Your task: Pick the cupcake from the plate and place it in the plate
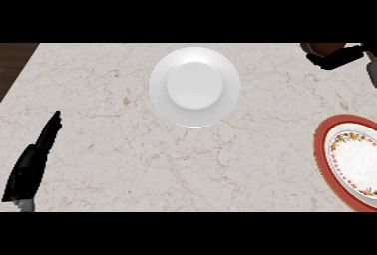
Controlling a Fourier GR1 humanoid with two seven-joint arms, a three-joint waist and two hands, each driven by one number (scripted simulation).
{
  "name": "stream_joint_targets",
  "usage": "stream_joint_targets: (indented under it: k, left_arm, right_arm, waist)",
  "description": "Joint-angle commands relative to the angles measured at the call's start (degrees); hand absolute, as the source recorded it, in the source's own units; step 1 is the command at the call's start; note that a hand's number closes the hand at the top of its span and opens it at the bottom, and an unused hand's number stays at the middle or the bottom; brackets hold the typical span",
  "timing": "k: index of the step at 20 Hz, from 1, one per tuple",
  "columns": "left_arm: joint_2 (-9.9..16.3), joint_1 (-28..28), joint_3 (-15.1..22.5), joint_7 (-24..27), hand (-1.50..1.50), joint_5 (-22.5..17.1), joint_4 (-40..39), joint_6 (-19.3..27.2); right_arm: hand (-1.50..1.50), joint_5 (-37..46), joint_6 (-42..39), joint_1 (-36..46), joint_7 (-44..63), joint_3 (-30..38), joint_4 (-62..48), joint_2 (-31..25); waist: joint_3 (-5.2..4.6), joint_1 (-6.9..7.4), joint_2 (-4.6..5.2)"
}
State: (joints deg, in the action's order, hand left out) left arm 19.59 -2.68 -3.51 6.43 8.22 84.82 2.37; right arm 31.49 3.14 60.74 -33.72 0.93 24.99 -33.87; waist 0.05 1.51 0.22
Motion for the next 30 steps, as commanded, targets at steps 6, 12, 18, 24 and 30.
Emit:
stream_joint_targets:
  k: [6,12,18,24,30]
  left_arm:
    - [-0.6,-2.6,-1.1,1.3,0.00,0.2,1.2,0.0]
    - [-1.3,-2.0,-0.8,0.9,0.00,1.3,1.8,0.2]
    - [-1.4,-1.3,-1.5,1.6,0.00,0.2,0.1,-1.7]
    - [-2.4,-1.2,-1.3,1.9,0.00,1.8,0.6,-0.6]
    - [-1.9,-0.2,-0.9,2.3,0.00,2.1,-0.7,-2.2]
  right_arm:
    - [1.50,-1.9,-9.0,7.3,5.4,-0.8,6.1,7.8]
    - [1.50,-1.2,-6.3,8.9,14.6,-2.2,9.5,17.5]
    - [1.50,1.3,-5.9,10.0,22.6,-4.8,7.5,24.8]
    - [1.50,4.0,-5.0,13.2,23.9,-5.9,1.5,29.4]
    - [1.50,5.6,-1.5,11.8,20.0,-7.1,-6.9,33.7]
  waist:
    - [-0.09,-0.68,-0.41]
    - [-0.08,-0.62,-0.28]
    - [-0.09,-0.43,-0.06]
    - [-0.08,0.12,0.15]
    - [-0.09,1.32,0.78]
